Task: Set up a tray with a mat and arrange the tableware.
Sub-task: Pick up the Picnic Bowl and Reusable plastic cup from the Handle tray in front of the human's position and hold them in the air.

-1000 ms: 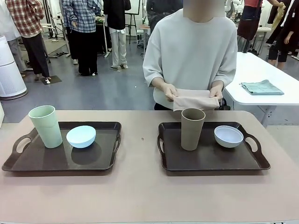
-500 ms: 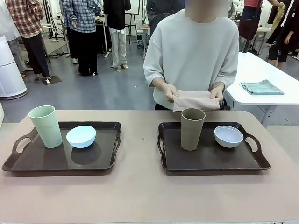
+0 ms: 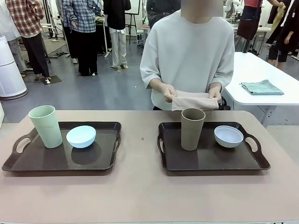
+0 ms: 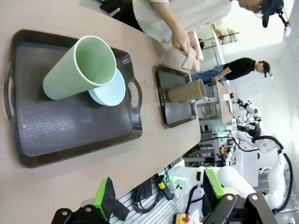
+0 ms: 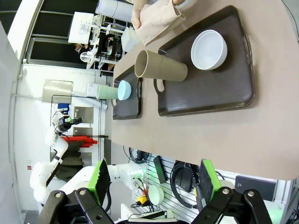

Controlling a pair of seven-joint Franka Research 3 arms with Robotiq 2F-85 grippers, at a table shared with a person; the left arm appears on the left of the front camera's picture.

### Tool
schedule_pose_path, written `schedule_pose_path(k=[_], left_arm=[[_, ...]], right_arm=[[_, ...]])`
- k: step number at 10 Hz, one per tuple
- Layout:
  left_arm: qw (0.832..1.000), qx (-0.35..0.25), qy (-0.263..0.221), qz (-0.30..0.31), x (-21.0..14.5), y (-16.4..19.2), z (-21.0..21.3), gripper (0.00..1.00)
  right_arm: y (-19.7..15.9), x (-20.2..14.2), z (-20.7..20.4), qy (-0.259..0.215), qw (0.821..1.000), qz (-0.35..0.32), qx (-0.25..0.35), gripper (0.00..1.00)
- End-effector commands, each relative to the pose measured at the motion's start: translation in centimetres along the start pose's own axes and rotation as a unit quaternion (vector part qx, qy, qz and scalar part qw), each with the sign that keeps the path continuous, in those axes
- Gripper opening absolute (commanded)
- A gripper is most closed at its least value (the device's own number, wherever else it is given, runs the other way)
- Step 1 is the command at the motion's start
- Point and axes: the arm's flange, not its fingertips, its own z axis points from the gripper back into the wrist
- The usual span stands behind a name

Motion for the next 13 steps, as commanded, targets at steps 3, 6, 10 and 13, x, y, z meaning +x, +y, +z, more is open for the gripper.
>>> schedule_pose_path(k=[3,6,10,13], left_arm=[[1.0,-0.008,-0.002,0.002,0.0,-0.1,0.1,1.0],[0.999,0.015,0.005,-0.044,1.4,-2.5,-1.0,1.0],[0.965,0.082,0.087,-0.235,6.0,-12.6,-7.5,1.0],[0.883,0.136,0.176,-0.413,5.7,-18.3,-17.9,1.0]], right_arm=[[-0.1,0.2,0.0,-0.003,1.0,0.009,0.013,1.0],[1.1,0.7,-0.8,0.029,0.999,0.029,-0.021,1.0],[8.3,4.6,-6.5,0.072,0.971,0.007,-0.227,1.0],[12.6,6.7,-11.6,0.058,0.929,0.008,-0.364,1.0]])
